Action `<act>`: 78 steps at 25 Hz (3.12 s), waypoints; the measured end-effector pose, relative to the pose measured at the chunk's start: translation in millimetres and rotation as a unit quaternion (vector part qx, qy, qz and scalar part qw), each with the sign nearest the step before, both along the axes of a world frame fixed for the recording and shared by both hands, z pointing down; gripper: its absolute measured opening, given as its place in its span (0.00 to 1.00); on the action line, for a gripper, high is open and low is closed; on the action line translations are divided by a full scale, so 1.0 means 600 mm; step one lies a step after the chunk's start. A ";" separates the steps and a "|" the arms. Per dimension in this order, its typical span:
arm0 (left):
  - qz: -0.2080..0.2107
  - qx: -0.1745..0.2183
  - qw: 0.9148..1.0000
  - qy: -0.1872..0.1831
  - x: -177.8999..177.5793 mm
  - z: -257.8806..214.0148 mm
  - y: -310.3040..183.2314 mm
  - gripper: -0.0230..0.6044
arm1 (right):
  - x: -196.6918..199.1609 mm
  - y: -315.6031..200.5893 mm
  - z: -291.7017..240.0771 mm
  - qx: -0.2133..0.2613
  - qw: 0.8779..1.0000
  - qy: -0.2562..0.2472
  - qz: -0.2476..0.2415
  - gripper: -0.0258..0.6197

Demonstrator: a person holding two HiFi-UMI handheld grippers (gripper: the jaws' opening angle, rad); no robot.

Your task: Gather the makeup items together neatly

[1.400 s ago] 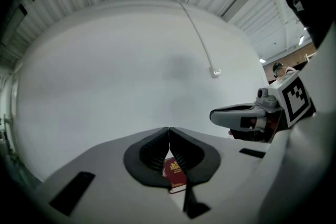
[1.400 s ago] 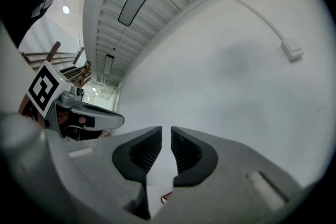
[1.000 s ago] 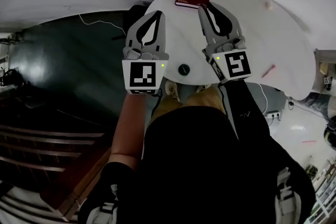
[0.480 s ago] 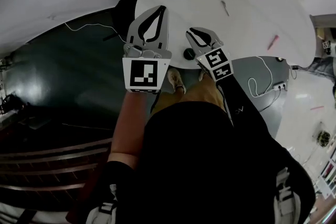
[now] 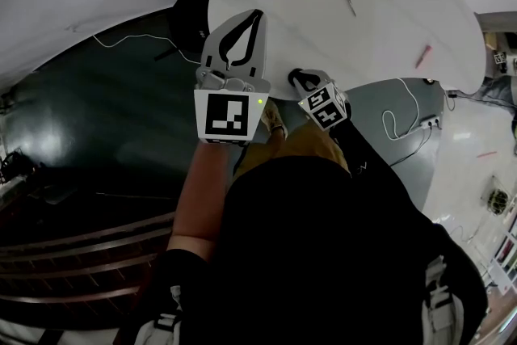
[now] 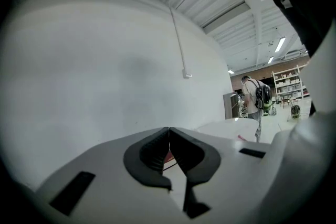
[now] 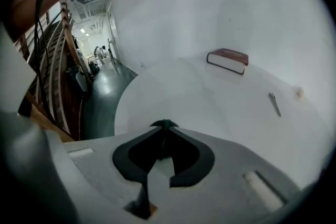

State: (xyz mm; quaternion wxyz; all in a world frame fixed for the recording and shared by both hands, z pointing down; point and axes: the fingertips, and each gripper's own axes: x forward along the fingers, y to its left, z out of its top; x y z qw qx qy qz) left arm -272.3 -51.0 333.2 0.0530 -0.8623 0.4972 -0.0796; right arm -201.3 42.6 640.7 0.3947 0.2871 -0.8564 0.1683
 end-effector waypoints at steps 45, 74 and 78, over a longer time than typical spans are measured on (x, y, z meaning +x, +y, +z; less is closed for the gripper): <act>-0.020 -0.001 1.000 0.008 0.245 -0.039 -0.144 0.05 | 0.258 -0.300 -0.458 0.248 0.945 -0.185 0.106 0.05; -0.047 -0.055 0.997 -0.029 0.360 0.053 -0.242 0.05 | 0.415 -0.412 -0.065 0.009 0.993 -0.007 0.120 0.05; -0.052 -0.056 0.996 -0.036 0.346 0.058 -0.239 0.05 | 0.434 -0.420 -0.026 -0.012 0.990 0.013 0.138 0.05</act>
